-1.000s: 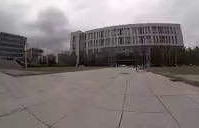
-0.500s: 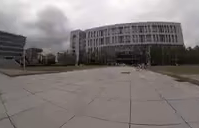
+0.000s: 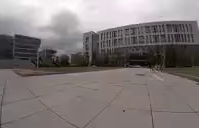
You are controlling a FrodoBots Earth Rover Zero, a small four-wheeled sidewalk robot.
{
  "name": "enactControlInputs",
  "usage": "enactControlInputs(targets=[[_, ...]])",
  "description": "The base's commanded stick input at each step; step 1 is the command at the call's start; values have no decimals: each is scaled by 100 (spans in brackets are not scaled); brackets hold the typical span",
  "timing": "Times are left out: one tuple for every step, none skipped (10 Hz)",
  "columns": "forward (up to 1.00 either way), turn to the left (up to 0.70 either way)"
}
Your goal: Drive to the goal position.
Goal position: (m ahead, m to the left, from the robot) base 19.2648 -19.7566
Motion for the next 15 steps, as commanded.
enactControlInputs(targets=[[70, 35], [70, 35], [70, 35], [70, 35], [70, 35], [70, 35], [70, 14], [70, 0], [70, 0], [70, 0], [70, -35], [70, -35], [70, -35], [70, -35], [70, -35]])
